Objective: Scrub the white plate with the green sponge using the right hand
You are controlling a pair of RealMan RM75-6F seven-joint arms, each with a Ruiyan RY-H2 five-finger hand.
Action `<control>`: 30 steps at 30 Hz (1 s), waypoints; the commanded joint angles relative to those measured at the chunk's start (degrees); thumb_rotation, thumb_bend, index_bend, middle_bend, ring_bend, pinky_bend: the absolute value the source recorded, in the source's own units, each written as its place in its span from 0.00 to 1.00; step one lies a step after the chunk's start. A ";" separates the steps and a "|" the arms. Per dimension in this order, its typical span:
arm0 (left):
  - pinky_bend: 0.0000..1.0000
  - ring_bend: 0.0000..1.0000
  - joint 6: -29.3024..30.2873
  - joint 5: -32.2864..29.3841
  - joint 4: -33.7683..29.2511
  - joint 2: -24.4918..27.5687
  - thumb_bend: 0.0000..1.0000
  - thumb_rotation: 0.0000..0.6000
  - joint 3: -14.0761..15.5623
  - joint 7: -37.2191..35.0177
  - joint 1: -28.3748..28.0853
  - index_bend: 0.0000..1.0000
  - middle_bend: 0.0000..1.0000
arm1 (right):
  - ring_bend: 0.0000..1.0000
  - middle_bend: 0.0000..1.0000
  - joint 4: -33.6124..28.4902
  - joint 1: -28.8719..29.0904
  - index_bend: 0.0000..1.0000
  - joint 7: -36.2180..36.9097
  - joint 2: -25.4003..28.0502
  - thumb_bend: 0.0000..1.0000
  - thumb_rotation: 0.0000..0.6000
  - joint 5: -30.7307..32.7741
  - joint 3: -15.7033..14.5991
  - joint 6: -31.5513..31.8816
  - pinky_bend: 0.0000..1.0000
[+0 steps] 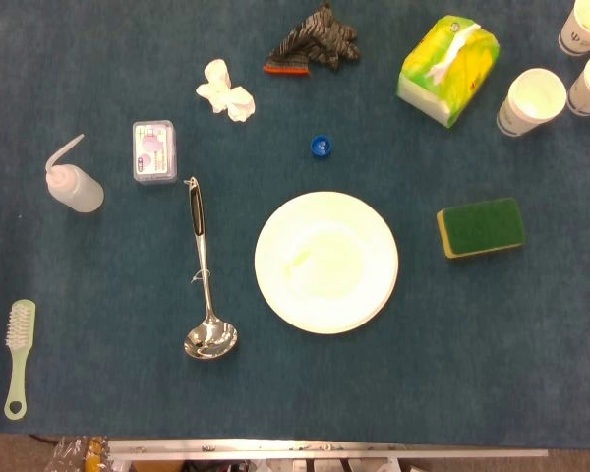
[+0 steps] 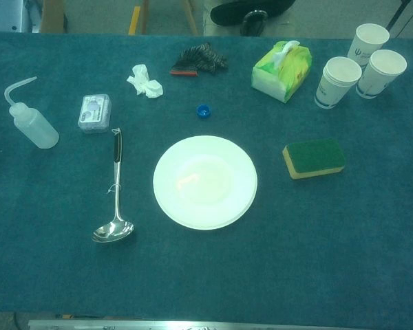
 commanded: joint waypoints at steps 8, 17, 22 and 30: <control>0.13 0.14 -0.21 0.20 -0.10 -0.16 0.40 1.00 0.17 0.13 -0.11 0.17 0.17 | 0.18 0.21 -0.45 -0.36 0.26 0.76 0.70 0.26 1.00 -0.42 -0.24 0.35 0.36; 0.13 0.14 -0.06 0.58 -0.40 0.63 0.40 1.00 0.24 -0.51 -0.04 0.17 0.17 | 0.18 0.26 -2.68 1.46 0.26 -0.47 1.89 0.01 1.00 -2.51 -0.09 -1.13 0.37; 0.13 0.14 0.35 1.24 -0.27 1.10 0.40 1.00 0.34 -1.62 0.12 0.17 0.17 | 0.20 0.29 -5.94 3.97 0.29 -3.68 2.57 0.00 1.00 -2.17 0.84 -4.14 0.38; 0.13 0.14 0.20 1.64 0.44 1.71 0.40 1.00 0.58 -3.37 0.22 0.17 0.17 | 0.21 0.29 -10.49 9.68 0.36 -10.22 2.34 0.00 1.00 2.57 1.84 -14.00 0.38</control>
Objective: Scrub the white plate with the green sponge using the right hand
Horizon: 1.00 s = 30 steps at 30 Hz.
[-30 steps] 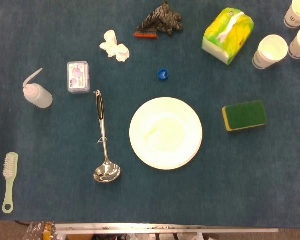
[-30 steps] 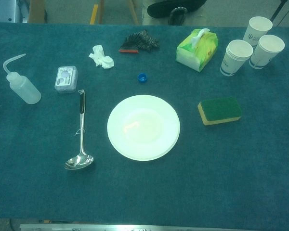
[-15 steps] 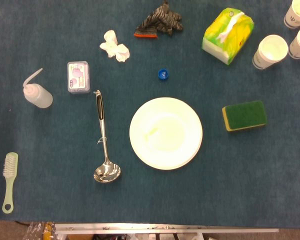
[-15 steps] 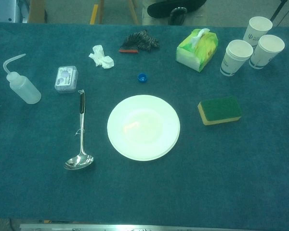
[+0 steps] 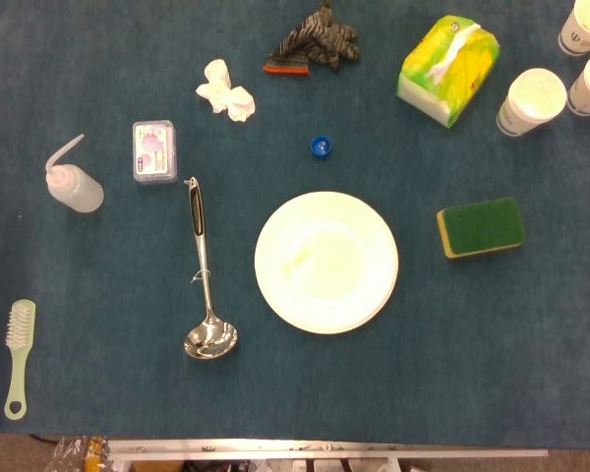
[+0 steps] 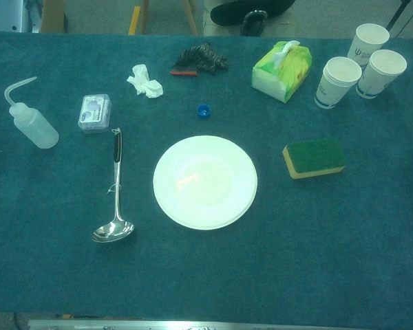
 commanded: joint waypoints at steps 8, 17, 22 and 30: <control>0.13 0.14 -0.21 -0.30 2.07 0.10 0.40 1.00 0.32 -2.81 0.48 0.17 0.17 | 0.21 0.29 -1.98 6.84 0.36 -7.92 -3.51 0.00 1.00 8.26 1.54 -9.53 0.38; 0.13 0.14 -1.04 -0.15 3.89 -0.29 0.40 1.00 0.52 -4.82 0.28 0.17 0.16 | 0.20 0.27 0.64 10.81 0.36 -17.07 -9.86 0.00 1.00 14.59 1.08 -12.99 0.38; 0.13 0.14 -1.51 -0.29 4.63 -0.43 0.40 1.00 0.60 -5.58 0.21 0.17 0.16 | 0.19 0.26 2.41 12.45 0.34 -20.12 -12.53 0.00 1.00 18.35 0.90 -14.22 0.38; 0.13 0.14 -2.11 -0.32 5.31 -0.71 0.40 1.00 0.74 -6.18 0.04 0.17 0.16 | 0.16 0.24 4.51 14.84 0.28 -22.62 -15.73 0.00 1.00 22.67 -0.05 -16.38 0.38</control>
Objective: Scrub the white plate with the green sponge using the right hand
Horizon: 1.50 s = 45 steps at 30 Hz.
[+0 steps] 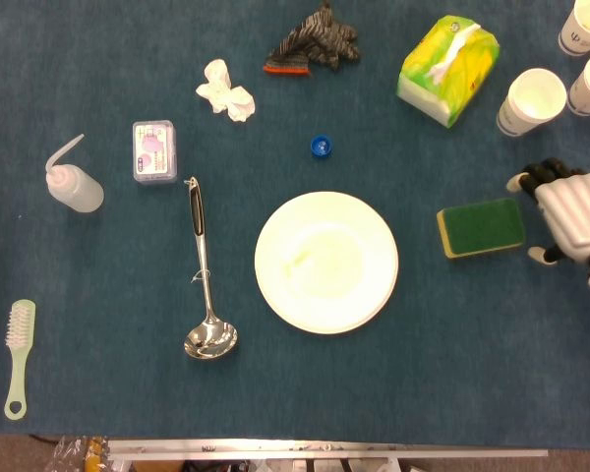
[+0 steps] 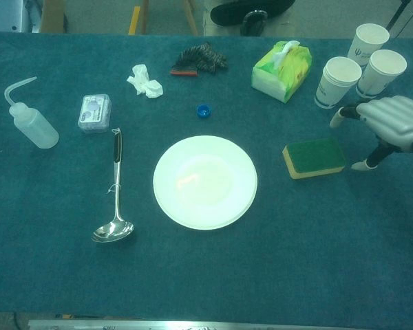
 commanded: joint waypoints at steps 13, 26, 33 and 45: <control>0.13 0.14 -0.46 -0.32 1.00 -0.38 0.40 1.00 0.01 -0.76 -0.07 0.17 0.16 | 0.16 0.23 3.70 3.11 0.28 -1.30 -4.21 0.00 1.00 3.29 -1.14 -1.13 0.38; 0.13 0.14 -0.57 -0.38 1.89 -0.68 0.40 1.00 0.03 -1.57 -0.03 0.17 0.16 | 0.18 0.27 4.27 5.81 0.32 -2.38 -6.11 0.01 1.00 7.94 -1.23 -2.30 0.38; 0.13 0.14 -0.49 -0.35 2.29 -0.78 0.40 1.00 0.14 -2.03 0.14 0.17 0.16 | 0.29 0.39 3.43 7.06 0.46 -3.29 -6.04 0.07 1.00 9.84 -1.27 -1.94 0.38; 0.13 0.14 0.17 0.11 1.59 -0.30 0.40 1.00 0.24 -1.83 0.44 0.17 0.16 | 0.34 0.42 -5.40 12.39 0.49 -2.59 0.13 0.08 1.00 9.66 1.74 -4.87 0.39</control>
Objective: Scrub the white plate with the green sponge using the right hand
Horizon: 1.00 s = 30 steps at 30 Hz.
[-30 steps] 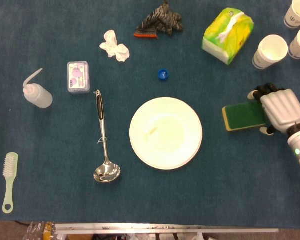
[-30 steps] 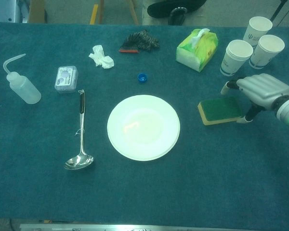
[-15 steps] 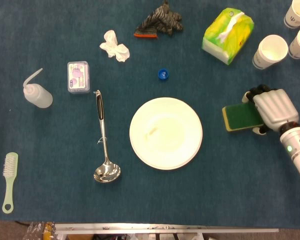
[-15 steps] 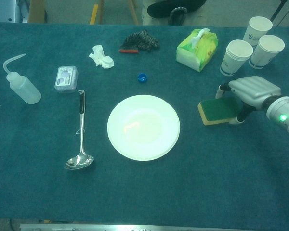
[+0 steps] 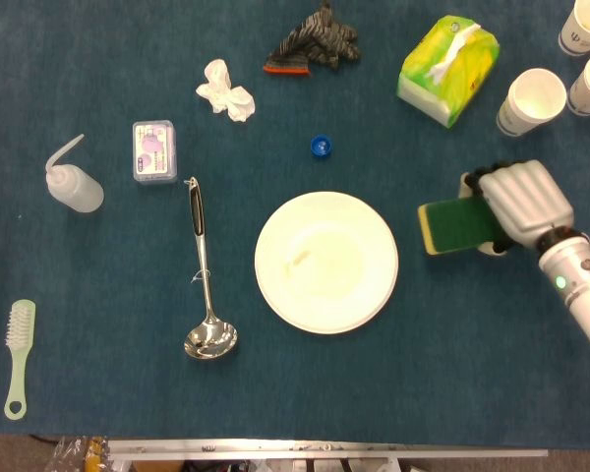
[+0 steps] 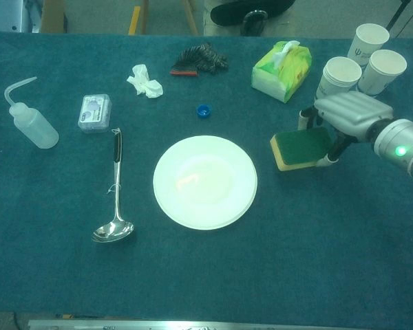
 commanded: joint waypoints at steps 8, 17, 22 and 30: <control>0.13 0.14 0.65 -0.04 -0.94 0.54 0.40 1.00 0.19 0.42 0.59 0.17 0.16 | 0.34 0.42 -5.99 8.70 0.49 -2.95 4.10 0.08 1.00 7.79 1.90 -5.76 0.39; 0.13 0.14 1.88 0.17 -1.62 0.88 0.40 1.00 0.23 0.50 1.34 0.17 0.16 | 0.34 0.42 -6.77 15.89 0.49 -7.63 1.90 0.08 1.00 15.23 0.68 -5.11 0.39; 0.13 0.14 2.32 0.45 -1.71 0.99 0.40 1.00 0.28 0.48 1.59 0.17 0.16 | 0.34 0.42 -6.09 20.35 0.49 -11.08 -0.77 0.08 1.00 19.49 -0.55 -4.39 0.39; 0.13 0.14 2.73 1.18 -1.88 1.28 0.40 1.00 0.27 0.29 1.65 0.17 0.16 | 0.34 0.42 -4.30 28.22 0.49 -17.38 -5.44 0.08 1.00 27.44 -2.41 -3.13 0.39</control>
